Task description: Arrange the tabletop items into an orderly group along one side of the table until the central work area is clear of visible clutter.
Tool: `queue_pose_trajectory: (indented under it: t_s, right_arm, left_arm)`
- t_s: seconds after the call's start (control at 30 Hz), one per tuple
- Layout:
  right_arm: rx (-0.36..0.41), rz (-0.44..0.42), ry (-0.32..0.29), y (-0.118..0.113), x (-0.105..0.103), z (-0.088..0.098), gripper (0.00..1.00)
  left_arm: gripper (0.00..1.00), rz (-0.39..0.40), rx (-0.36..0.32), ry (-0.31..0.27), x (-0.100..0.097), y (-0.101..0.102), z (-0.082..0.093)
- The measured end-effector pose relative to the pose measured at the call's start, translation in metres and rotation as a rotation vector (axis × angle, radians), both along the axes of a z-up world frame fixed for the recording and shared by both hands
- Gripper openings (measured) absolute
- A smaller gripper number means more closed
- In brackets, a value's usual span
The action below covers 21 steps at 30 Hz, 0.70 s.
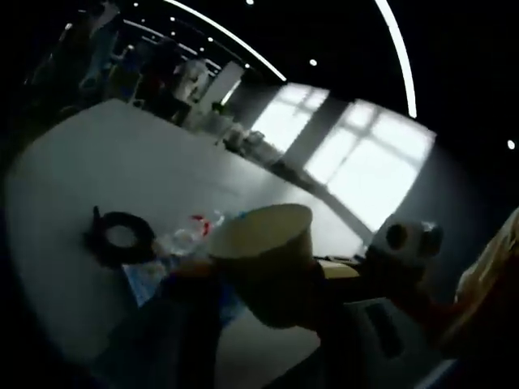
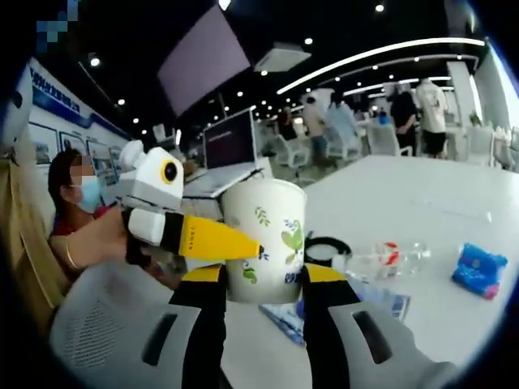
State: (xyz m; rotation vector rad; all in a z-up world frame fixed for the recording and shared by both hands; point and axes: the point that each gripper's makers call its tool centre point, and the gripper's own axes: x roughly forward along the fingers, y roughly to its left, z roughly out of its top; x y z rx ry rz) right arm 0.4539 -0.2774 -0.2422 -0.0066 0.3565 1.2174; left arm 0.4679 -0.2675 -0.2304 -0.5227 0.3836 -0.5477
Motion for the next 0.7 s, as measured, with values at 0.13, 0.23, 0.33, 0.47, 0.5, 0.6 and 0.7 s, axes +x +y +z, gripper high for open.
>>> queue_pose_trajectory:
  t_s: [0.13,0.23,0.33,0.47,0.5,0.6,0.7]
  right_arm:
    - [-0.044,0.015,-0.034,-0.003,-0.003,-0.006,0.37]
    - [-0.053,0.020,-0.034,-0.003,0.000,-0.008,0.37]
    - [-0.053,0.023,-0.018,-0.002,0.001,-0.009,0.38]
    - [-0.040,0.016,0.028,0.001,0.000,-0.011,0.38]
    - [-0.039,0.014,0.026,0.001,0.001,-0.010,0.40]
    - [-0.056,-0.005,0.024,-0.002,0.004,-0.013,0.53]
    - [-0.062,-0.027,0.040,-0.007,0.009,-0.015,0.60]
  left_arm:
    - [0.42,-0.046,0.093,0.003,-0.003,-0.005,-0.007]
    - [0.41,-0.045,0.136,-0.023,-0.001,-0.008,-0.006]
    - [0.40,-0.049,0.150,-0.025,0.000,-0.006,-0.007]
    - [0.39,-0.039,0.193,-0.092,0.001,-0.001,0.001]
    - [0.39,-0.032,0.192,-0.083,0.000,-0.001,0.001]
    - [0.39,0.001,0.217,-0.097,0.003,0.006,0.003]
    - [0.39,0.006,0.221,-0.097,0.003,0.008,0.002]
